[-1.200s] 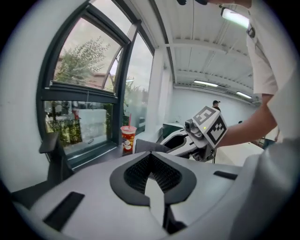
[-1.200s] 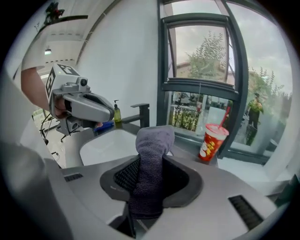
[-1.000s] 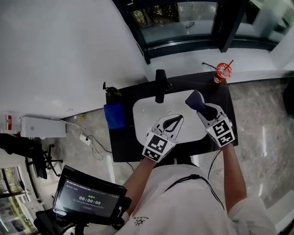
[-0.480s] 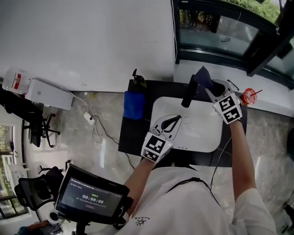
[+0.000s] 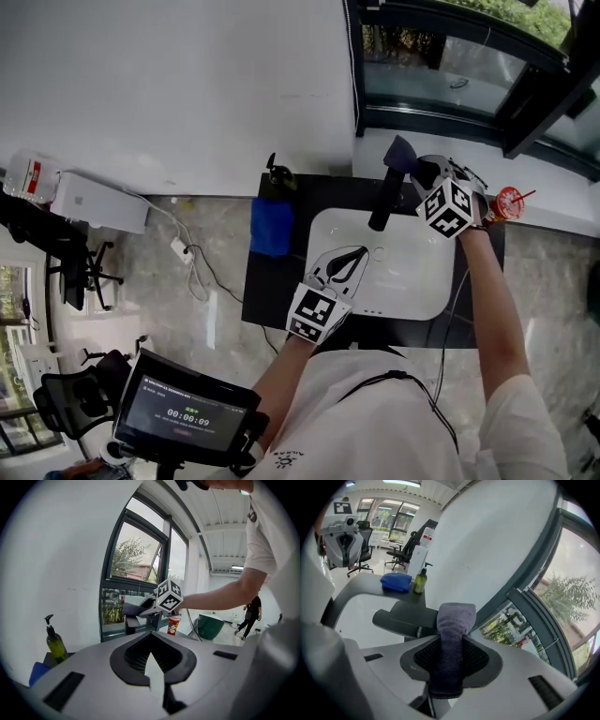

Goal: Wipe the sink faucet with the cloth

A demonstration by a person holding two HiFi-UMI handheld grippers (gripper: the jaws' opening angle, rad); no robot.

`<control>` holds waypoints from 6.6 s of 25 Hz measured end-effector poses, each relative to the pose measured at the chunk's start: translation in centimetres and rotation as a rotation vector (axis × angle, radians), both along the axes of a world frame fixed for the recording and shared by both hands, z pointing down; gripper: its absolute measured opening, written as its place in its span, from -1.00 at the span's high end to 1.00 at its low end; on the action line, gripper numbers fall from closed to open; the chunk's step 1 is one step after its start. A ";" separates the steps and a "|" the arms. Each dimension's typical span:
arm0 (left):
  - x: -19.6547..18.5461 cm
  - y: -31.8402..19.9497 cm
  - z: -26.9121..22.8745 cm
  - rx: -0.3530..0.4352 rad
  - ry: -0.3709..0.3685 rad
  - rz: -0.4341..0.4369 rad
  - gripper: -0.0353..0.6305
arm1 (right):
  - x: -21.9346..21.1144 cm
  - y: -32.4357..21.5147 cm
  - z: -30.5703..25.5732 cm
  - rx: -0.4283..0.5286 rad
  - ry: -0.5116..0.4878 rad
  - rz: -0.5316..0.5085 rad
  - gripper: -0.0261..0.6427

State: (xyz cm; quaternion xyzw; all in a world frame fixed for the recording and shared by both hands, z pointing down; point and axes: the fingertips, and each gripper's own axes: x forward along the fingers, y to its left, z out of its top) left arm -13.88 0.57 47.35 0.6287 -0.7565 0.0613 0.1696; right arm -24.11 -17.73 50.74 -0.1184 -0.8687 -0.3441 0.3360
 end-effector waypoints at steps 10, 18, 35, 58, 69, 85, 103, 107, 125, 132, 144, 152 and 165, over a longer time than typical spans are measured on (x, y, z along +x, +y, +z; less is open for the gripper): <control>-0.5 -0.8 -0.2 0.021 0.025 0.016 0.91 | 3.9 5.1 1.1 -0.017 0.136 -0.236 0.56; -0.4 -1.2 -0.5 0.029 0.025 0.038 0.91 | 6.1 8.2 -2.1 -0.358 0.108 -0.275 0.56; -0.3 -0.9 -0.1 0.035 0.024 0.033 0.91 | 1.7 0.6 1.0 -0.003 0.065 -0.073 0.56; 0.5 -1.3 -0.8 0.044 0.026 0.060 0.91 | 3.7 1.9 -3.3 -0.293 -0.020 -0.056 0.56; -0.1 -0.4 -0.1 0.032 0.029 0.028 0.91 | 0.1 -0.7 0.2 -0.075 0.014 0.022 0.56; 0.5 -1.0 -0.3 0.039 0.041 0.049 0.91 | 5.7 6.8 2.1 -0.116 0.195 -0.247 0.56; 0.1 -0.4 0.0 0.031 0.040 0.035 0.91 | 9.7 13.8 4.8 -0.344 0.313 -0.304 0.56; 0.1 -0.2 0.0 0.029 0.038 0.028 0.91 | 9.1 13.9 4.8 -0.403 0.346 -0.291 0.56; -0.8 -0.1 0.0 0.024 0.041 0.002 0.91 | 5.4 7.4 7.0 -0.339 0.440 -0.096 0.56; -0.8 -0.2 -0.1 0.023 0.037 0.008 0.91 | 5.0 4.0 7.0 -0.315 0.344 0.056 0.56; -0.6 -0.2 -0.4 0.029 0.037 0.022 0.91 | 11.3 3.8 5.1 -0.398 0.310 0.061 0.56; -0.6 -0.2 -0.7 0.040 0.033 0.019 0.91 | 11.1 10.3 4.5 -0.440 0.360 -0.143 0.56; -0.7 0.4 -0.4 0.039 0.037 0.000 0.91 | 6.3 8.8 7.3 -0.326 0.432 -0.118 0.56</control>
